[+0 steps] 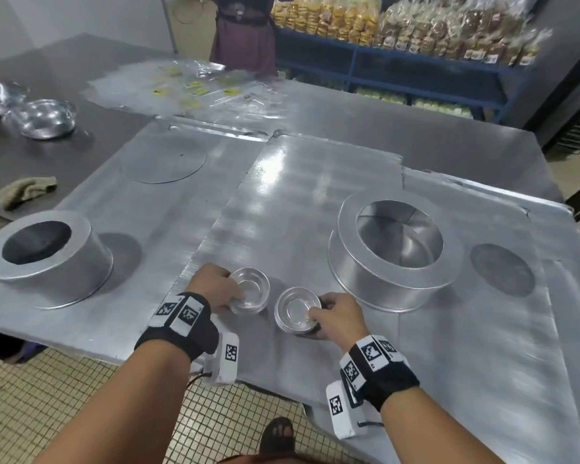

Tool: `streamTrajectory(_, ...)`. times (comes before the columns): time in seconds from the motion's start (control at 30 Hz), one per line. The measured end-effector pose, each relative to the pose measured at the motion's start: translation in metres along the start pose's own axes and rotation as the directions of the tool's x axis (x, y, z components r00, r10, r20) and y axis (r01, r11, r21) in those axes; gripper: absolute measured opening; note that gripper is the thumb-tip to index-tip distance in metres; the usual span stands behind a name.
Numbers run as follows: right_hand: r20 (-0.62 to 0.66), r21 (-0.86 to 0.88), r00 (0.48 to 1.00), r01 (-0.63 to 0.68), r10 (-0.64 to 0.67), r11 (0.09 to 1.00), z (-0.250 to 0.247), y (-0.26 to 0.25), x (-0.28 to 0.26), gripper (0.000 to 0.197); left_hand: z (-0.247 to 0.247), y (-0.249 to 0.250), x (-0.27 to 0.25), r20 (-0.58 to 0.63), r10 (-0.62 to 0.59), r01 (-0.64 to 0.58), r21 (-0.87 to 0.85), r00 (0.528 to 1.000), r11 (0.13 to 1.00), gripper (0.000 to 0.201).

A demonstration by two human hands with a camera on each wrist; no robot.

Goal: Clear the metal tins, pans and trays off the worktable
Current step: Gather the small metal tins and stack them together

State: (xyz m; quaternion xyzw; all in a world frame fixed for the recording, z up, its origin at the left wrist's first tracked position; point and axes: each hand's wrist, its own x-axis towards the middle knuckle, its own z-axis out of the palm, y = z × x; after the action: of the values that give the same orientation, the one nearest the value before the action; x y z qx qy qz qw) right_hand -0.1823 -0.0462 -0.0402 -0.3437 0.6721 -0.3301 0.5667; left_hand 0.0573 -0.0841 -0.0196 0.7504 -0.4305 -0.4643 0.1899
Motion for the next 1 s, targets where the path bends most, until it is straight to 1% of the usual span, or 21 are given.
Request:
streamTrajectory(0.1,-0.034,-0.023,0.999,0.013,-0.014,1.0,0.0,0.0,-0.001,0.015,0.001,-0.003,-0.003,-0.002,-0.031,0.031,-0.11,1.0,0.994,0.013)
streamTrajectory(0.23,-0.073,-0.014,0.997,0.038,-0.039,0.999,-0.002,0.0,-0.007,0.014,0.005,0.0,-0.021,0.007,-0.064,0.064,-0.263,0.998,0.963,0.025)
streamTrajectory(0.33,-0.084,0.015,0.995,0.058,-0.057,0.998,-0.003,-0.007,-0.015,0.012,0.005,0.006,-0.031,0.034,-0.059,0.067,-0.364,0.998,0.929,0.025)
streamTrajectory(0.5,-0.089,0.058,0.992,0.09,-0.085,0.994,-0.001,-0.023,-0.014,0.016,-0.002,0.022,-0.027,0.075,-0.012,0.044,-0.439,0.997,0.897,0.025)
streamTrajectory(0.63,-0.147,0.041,0.978,0.153,-0.145,0.987,0.005,-0.042,-0.004,0.015,-0.012,0.042,-0.01,0.108,0.035,0.019,-0.458,0.993,0.889,0.027)
streamTrajectory(0.7,-0.198,0.008,0.96,0.202,-0.196,0.979,0.008,-0.058,0.002,0.014,-0.019,0.055,0.006,0.132,0.068,-0.001,-0.452,0.989,0.892,0.027)
streamTrajectory(0.8,-0.28,-0.027,0.926,0.256,-0.253,0.966,0.016,-0.091,0.013,0.015,-0.035,0.082,0.035,0.157,0.129,-0.047,-0.443,0.979,0.895,0.03)
streamTrajectory(0.9,-0.343,-0.038,0.893,0.298,-0.293,0.954,0.027,-0.125,0.026,0.01,-0.056,0.11,0.062,0.167,0.205,-0.108,-0.456,0.964,0.884,0.029)
streamTrajectory(1.0,-0.377,-0.041,0.877,0.307,-0.299,0.951,0.035,-0.16,0.04,0.01,-0.073,0.14,0.086,0.176,0.264,-0.155,-0.47,0.948,0.869,0.029)
